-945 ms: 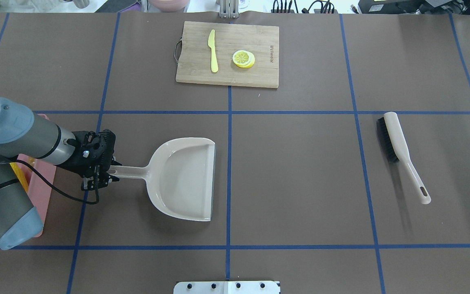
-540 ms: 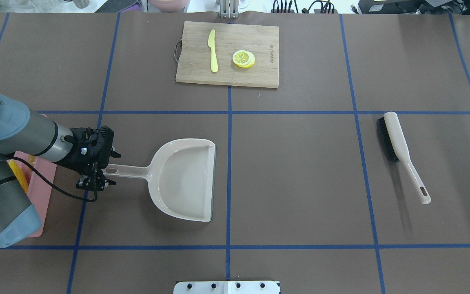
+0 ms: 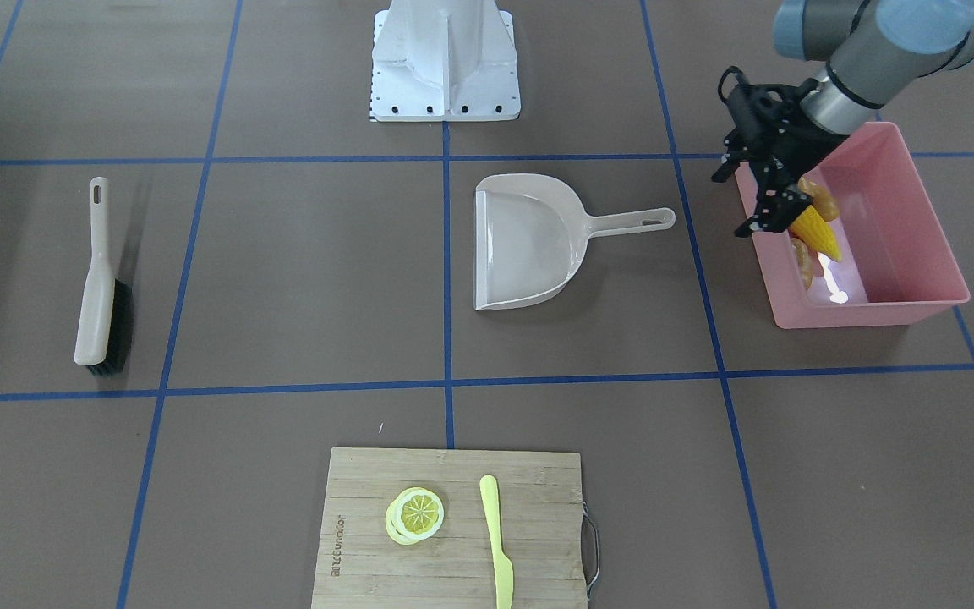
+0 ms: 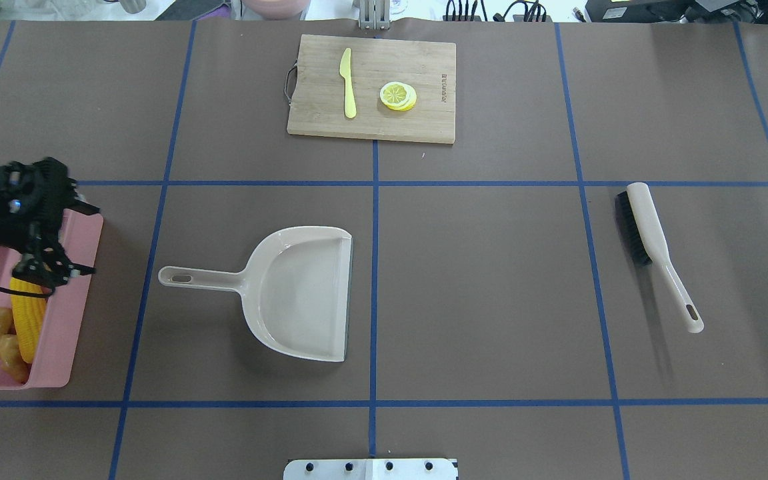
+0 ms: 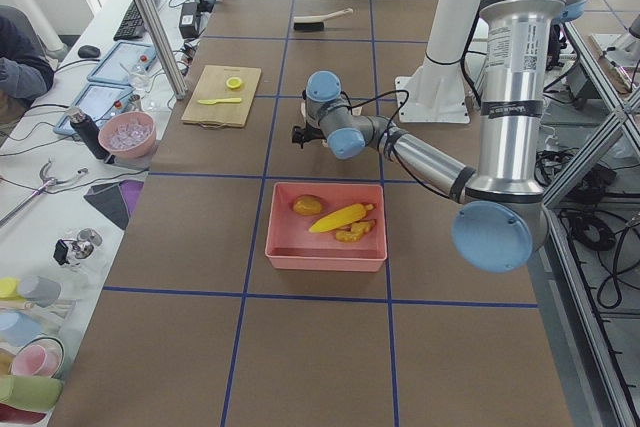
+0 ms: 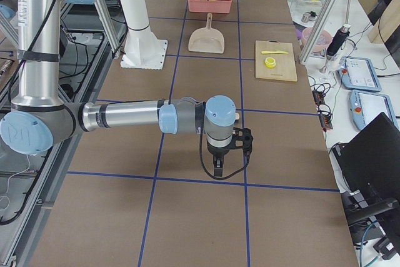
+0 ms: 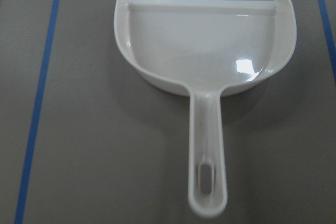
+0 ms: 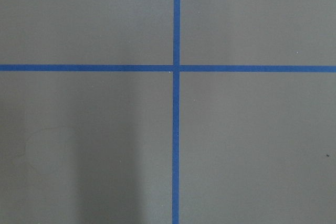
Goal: Sweep and dump trash into bin
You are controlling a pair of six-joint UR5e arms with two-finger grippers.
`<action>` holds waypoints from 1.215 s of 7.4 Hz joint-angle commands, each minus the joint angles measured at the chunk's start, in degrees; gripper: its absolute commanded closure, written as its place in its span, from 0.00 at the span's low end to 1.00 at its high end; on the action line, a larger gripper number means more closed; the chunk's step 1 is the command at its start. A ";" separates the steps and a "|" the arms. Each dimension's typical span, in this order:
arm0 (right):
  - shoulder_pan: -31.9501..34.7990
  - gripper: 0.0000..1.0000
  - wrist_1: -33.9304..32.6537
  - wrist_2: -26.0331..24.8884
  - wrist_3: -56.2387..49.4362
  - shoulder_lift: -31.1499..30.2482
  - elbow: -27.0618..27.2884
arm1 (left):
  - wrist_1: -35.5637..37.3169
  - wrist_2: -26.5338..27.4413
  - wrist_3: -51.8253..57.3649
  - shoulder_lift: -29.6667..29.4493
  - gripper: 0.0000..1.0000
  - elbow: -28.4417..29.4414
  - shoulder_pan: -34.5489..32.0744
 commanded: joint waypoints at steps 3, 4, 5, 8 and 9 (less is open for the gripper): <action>0.00 0.00 0.00 -0.18 0.08 0.41 0.09 | 16.47 -11.03 -0.55 11.10 0.02 3.13 -26.90; 0.00 0.00 0.00 -0.09 0.08 0.41 0.44 | 23.90 -11.15 -0.55 10.15 0.02 5.76 -33.56; 0.00 0.00 0.00 -0.09 0.17 0.33 0.53 | 30.67 -10.81 -1.60 10.05 0.02 7.01 -37.45; 0.00 0.00 0.09 -0.35 0.25 0.24 0.79 | 32.50 -10.54 -12.77 10.49 0.02 8.77 -41.71; 0.00 0.00 0.09 -0.35 0.25 0.24 0.79 | 32.33 -10.02 -12.77 9.53 0.02 11.30 -41.97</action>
